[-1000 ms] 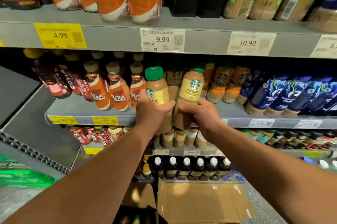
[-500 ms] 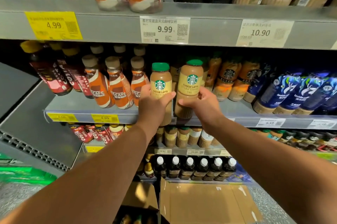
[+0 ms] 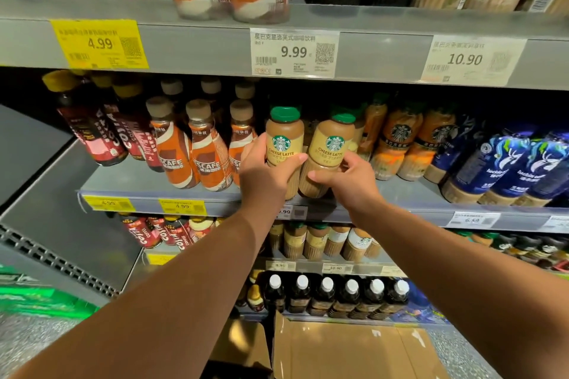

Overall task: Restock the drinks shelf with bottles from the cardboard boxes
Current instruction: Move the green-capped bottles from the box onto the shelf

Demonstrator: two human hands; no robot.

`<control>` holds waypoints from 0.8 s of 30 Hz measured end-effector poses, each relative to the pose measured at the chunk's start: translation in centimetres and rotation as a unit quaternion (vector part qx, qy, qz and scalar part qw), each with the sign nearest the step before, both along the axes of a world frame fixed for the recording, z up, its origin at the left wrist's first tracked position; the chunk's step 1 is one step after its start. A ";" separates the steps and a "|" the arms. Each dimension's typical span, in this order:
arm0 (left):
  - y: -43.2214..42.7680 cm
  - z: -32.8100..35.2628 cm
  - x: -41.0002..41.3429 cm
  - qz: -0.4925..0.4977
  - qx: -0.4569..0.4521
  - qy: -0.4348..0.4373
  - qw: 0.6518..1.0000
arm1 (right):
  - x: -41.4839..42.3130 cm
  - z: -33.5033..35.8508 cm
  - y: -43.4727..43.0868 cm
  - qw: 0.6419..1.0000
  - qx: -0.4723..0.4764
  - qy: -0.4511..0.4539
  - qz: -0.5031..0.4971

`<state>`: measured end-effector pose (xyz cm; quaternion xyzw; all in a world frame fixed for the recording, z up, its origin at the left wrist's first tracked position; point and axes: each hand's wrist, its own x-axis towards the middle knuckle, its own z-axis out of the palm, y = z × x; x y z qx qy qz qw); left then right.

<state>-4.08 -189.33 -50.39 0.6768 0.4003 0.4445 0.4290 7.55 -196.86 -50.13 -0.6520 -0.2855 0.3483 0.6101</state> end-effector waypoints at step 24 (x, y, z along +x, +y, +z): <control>-1.3 -1.3 0.4 0.109 0.013 0.053 0.993 | -0.7 -1.9 0.6 0.992 -0.064 -0.099 -0.039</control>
